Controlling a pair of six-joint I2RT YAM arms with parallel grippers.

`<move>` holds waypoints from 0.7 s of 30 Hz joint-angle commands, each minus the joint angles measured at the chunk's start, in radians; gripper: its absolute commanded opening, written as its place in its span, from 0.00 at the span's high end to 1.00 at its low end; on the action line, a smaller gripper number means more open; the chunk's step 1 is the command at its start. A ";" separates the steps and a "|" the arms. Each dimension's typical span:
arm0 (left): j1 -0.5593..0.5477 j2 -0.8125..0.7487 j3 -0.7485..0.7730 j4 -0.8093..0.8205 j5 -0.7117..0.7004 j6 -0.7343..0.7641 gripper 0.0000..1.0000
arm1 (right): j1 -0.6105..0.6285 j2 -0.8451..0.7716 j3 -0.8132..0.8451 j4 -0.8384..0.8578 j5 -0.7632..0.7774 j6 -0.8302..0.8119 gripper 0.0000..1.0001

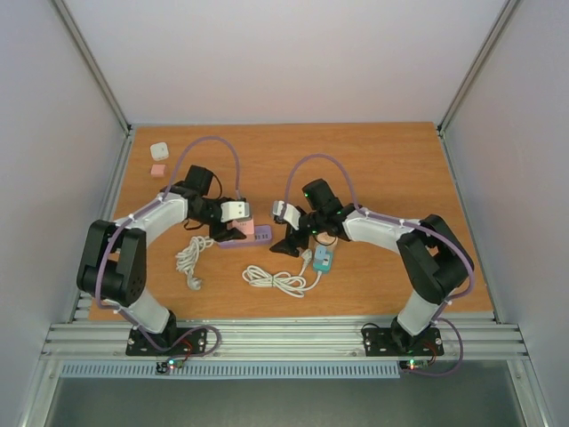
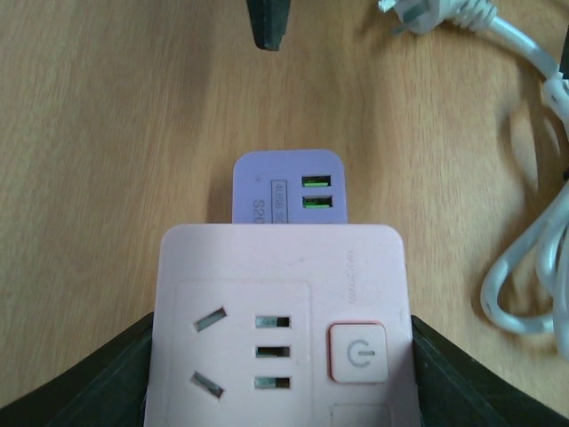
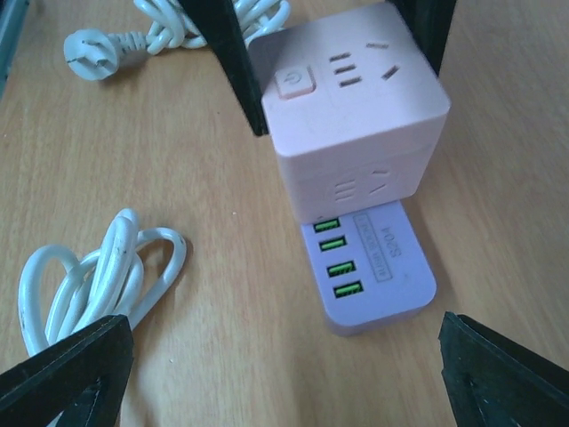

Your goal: Pull the plug off the socket

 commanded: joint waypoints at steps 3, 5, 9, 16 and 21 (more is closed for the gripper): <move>0.067 -0.036 0.001 -0.157 0.001 0.160 0.60 | 0.048 0.068 0.063 0.038 0.006 -0.036 0.07; 0.074 -0.038 -0.008 -0.163 -0.010 0.191 0.60 | 0.052 0.095 0.088 0.042 -0.008 -0.035 0.08; 0.081 -0.041 -0.026 -0.166 -0.003 0.214 0.61 | 0.066 0.149 0.124 0.091 -0.014 -0.032 0.10; 0.084 -0.035 -0.022 -0.169 0.021 0.223 0.62 | 0.101 0.247 0.172 0.175 0.004 -0.038 0.14; 0.085 -0.023 -0.020 -0.163 0.032 0.226 0.62 | 0.102 0.310 0.215 0.161 0.006 -0.055 0.19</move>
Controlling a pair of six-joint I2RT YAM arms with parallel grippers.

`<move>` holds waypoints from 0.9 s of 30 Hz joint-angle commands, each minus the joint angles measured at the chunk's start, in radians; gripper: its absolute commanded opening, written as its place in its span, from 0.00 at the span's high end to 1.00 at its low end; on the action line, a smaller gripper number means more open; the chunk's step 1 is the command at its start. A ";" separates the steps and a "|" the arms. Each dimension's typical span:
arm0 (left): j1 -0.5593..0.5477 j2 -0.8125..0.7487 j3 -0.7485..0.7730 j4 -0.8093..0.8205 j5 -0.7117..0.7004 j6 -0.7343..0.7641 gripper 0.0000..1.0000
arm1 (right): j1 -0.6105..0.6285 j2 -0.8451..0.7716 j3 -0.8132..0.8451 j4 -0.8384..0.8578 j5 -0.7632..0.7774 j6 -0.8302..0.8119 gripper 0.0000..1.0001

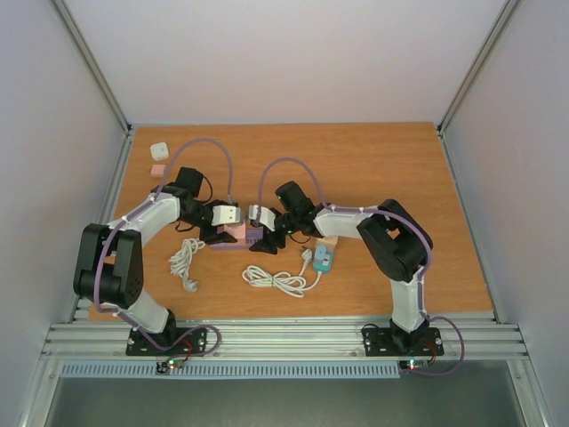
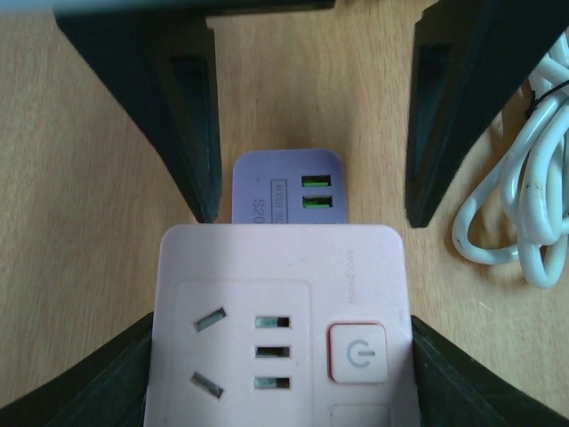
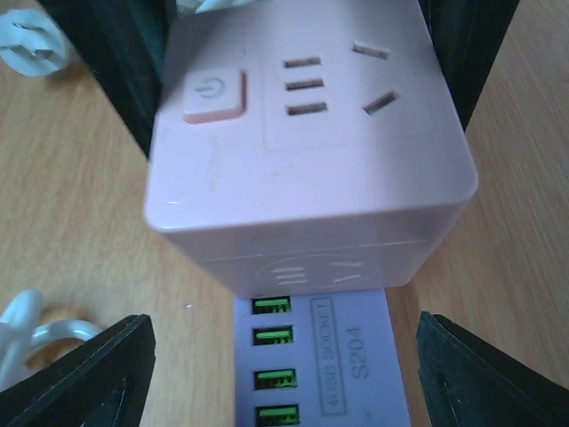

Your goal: Pull the plug off the socket

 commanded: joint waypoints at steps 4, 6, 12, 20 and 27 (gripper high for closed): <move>0.005 0.016 -0.004 -0.044 0.021 0.030 0.63 | 0.010 0.075 0.063 0.022 0.016 -0.048 0.28; 0.005 0.018 -0.003 -0.041 0.024 0.026 0.63 | 0.013 0.086 0.064 0.017 0.026 -0.061 0.32; 0.005 0.017 0.011 -0.055 0.039 0.024 0.65 | 0.013 0.108 0.059 0.028 0.042 -0.071 0.43; 0.018 0.005 0.052 -0.100 0.115 0.023 0.66 | 0.014 0.111 0.038 0.044 0.055 -0.076 0.66; 0.023 0.002 0.105 -0.153 0.171 0.017 0.67 | 0.014 0.117 0.045 0.007 0.070 -0.096 0.77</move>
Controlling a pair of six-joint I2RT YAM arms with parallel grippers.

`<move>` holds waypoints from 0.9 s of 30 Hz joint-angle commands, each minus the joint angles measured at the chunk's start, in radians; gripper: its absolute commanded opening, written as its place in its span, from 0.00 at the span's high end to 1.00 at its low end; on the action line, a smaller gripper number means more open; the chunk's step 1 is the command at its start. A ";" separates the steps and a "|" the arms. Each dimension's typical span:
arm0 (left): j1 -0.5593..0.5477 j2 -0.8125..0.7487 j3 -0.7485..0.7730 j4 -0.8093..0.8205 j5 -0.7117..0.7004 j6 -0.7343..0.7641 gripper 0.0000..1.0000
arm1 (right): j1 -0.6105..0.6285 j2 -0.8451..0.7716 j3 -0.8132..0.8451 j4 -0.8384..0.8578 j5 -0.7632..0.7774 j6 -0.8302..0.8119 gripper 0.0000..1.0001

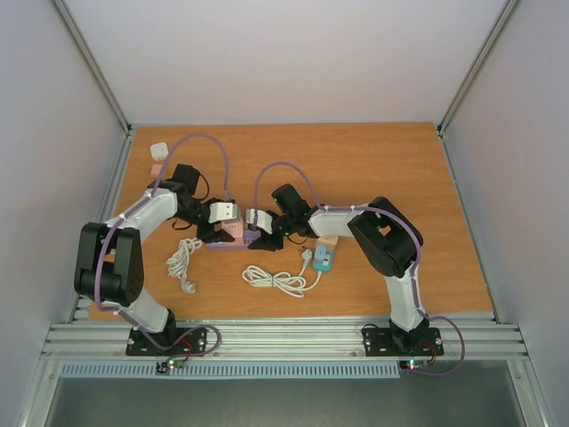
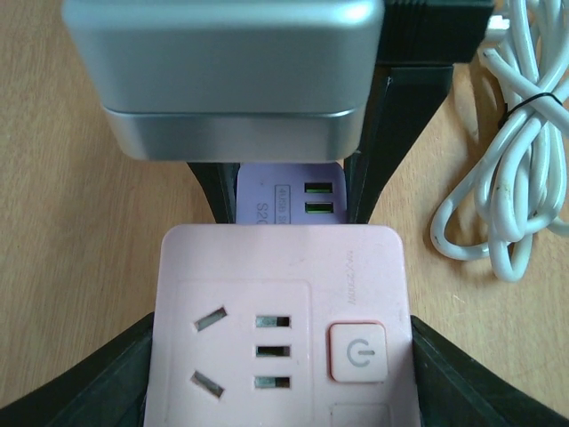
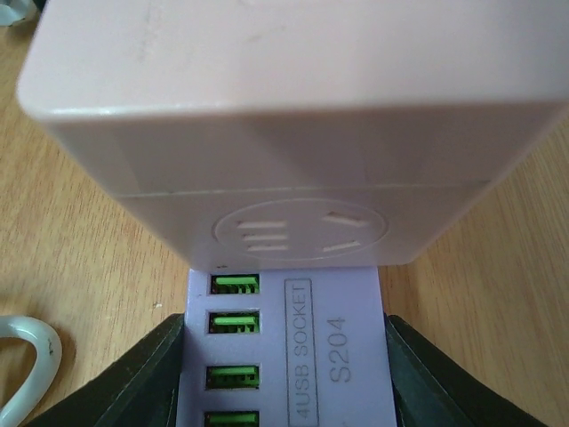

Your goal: Pull the plug off the socket

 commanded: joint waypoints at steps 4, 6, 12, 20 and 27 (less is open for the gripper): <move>0.004 -0.001 0.079 -0.082 0.155 0.006 0.67 | 0.003 0.034 0.021 -0.036 0.049 -0.027 0.81; 0.004 -0.005 0.078 -0.082 0.146 0.010 0.67 | 0.004 0.039 0.028 -0.037 0.054 -0.023 0.83; 0.004 -0.048 0.004 -0.005 0.104 0.025 0.68 | 0.003 0.061 0.058 -0.091 0.064 -0.010 0.86; 0.003 -0.089 -0.095 0.101 0.057 0.015 0.70 | 0.003 0.085 0.071 -0.101 0.090 -0.012 0.89; 0.016 0.029 0.062 -0.055 0.151 -0.041 0.70 | 0.002 0.090 0.056 -0.095 0.125 -0.039 0.89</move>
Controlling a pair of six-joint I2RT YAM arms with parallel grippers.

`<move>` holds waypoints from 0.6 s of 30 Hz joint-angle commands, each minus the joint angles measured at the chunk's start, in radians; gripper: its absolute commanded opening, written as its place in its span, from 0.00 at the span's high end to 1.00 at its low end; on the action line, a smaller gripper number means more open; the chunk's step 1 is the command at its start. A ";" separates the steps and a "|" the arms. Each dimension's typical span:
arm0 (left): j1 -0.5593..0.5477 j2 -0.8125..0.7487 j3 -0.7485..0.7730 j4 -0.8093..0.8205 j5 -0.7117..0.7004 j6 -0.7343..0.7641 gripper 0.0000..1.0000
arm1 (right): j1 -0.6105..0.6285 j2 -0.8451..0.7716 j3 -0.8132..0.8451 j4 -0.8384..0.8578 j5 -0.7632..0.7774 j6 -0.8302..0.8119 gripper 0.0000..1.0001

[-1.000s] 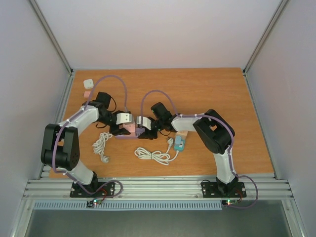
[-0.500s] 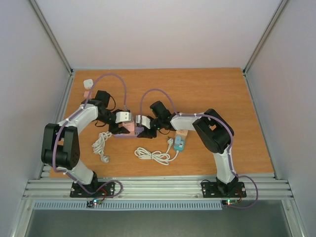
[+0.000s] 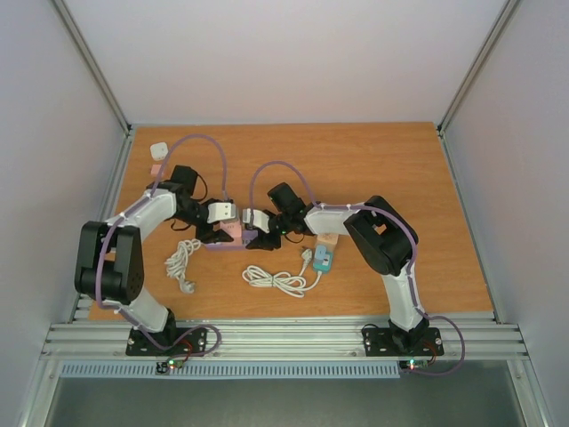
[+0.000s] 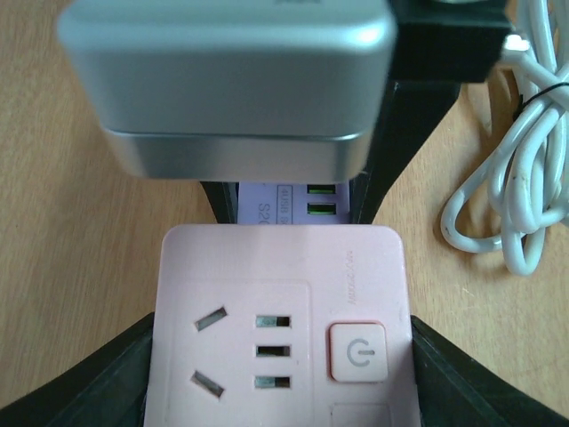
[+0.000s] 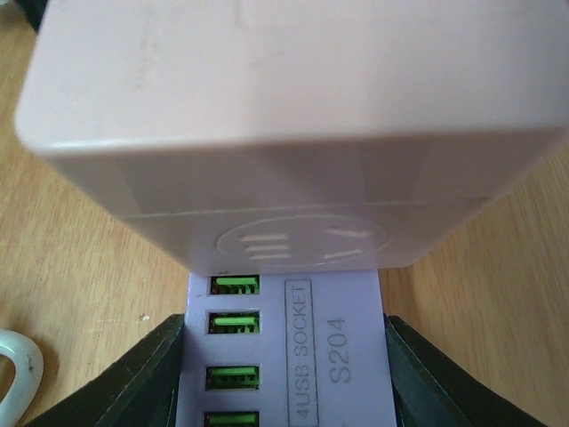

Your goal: Pull the plug off the socket

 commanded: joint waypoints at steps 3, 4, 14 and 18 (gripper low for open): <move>0.001 0.073 0.143 -0.139 0.178 -0.027 0.70 | -0.002 0.053 -0.010 -0.036 0.120 -0.026 0.89; 0.001 0.077 0.153 -0.150 0.179 -0.022 0.70 | -0.003 0.052 -0.009 -0.036 0.119 -0.026 0.89; 0.001 -0.038 0.029 -0.049 0.093 0.055 0.70 | -0.003 0.060 0.003 -0.048 0.114 -0.017 0.89; 0.001 -0.044 0.023 -0.052 0.076 0.064 0.70 | -0.002 0.066 0.008 -0.050 0.114 -0.013 0.89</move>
